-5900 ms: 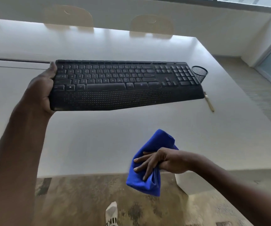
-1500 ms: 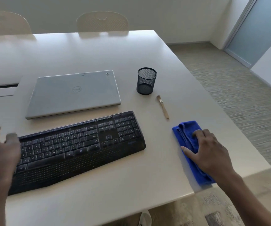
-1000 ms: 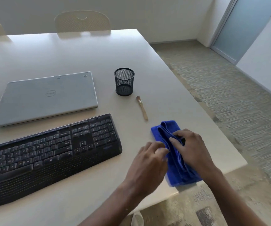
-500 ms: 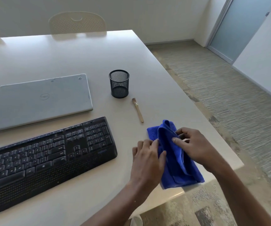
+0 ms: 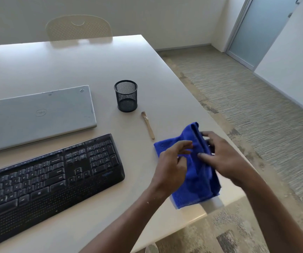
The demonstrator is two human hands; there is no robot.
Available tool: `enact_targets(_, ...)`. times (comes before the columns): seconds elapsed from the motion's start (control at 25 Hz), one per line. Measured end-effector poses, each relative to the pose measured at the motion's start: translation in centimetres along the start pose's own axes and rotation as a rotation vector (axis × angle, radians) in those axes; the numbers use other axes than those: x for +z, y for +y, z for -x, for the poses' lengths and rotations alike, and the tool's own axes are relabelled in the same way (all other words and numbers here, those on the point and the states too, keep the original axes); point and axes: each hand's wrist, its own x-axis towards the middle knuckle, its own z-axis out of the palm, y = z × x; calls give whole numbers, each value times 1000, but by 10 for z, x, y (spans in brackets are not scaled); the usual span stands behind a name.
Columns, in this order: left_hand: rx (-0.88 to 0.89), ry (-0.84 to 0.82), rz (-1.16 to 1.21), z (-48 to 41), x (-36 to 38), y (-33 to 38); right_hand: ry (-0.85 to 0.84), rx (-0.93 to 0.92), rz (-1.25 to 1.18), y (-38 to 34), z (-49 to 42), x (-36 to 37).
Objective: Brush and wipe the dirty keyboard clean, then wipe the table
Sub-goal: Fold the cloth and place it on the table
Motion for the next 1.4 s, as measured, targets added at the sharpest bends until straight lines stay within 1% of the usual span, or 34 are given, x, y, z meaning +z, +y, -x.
enact_targets(0.04, 27, 58, -90, 0, 3, -2, 0, 30, -98, 3, -7, -13)
enact_targets(0.08, 49, 86, -227, -1, 6, -6, -4, 71, -158, 8, -14, -26)
enact_targets(0.12, 69, 78, -382, -2, 10, -12, -12, 117, -157, 14, -22, -38)
enact_targets(0.2, 93, 22, -684, -4, 17, -29, -52, 208, -51, 33, -35, -57)
enact_targets(0.24, 106, 5, -796, -4, 21, -36, -49, 246, 21, 41, -40, -61)
enact_targets(0.32, 109, 14, -908, -2, 27, -48, 38, 253, 249, 50, -45, -59)
enact_targets(0.36, 111, 34, -934, -2, 29, -50, 133, 204, 427, 49, -44, -52)
enact_targets(0.4, 124, 69, -952, -3, 32, -51, 261, 101, 600, 47, -41, -42)
enact_targets(0.44, 141, 109, -965, -6, 35, -50, 379, -47, 684, 43, -35, -29)
enact_targets(0.48, 163, 146, -974, -11, 39, -47, 429, -180, 663, 40, -30, -16)
enact_targets(0.52, 176, 164, -981, -16, 42, -45, 401, -259, 594, 39, -24, -4)
enact_targets(0.56, 175, 170, -977, -20, 45, -42, 324, -293, 537, 43, -22, 6)
enact_targets(0.6, 155, 150, -966, -23, 48, -39, 226, -290, 534, 51, -22, 15)
enact_targets(0.64, 138, 131, -956, -24, 52, -39, 139, -274, 583, 61, -22, 21)
enact_targets(0.72, 82, 97, -945, -26, 61, -44, 55, -264, 712, 80, -27, 28)
enact_targets(0.8, 78, 159, -977, -31, 66, -51, 45, -261, 785, 86, -33, 29)
enact_targets(0.88, 99, 215, -955, -35, 68, -57, 47, -257, 819, 86, -40, 29)
enact_targets(1.04, 54, 140, -945, -47, 66, -53, 48, -238, 849, 85, -50, 27)
enact_targets(1.28, 53, 136, -958, -57, 61, -50, 48, -216, 866, 90, -61, 26)
enact_targets(1.4, 38, 63, -972, -57, 57, -46, 54, -231, 860, 89, -61, 26)
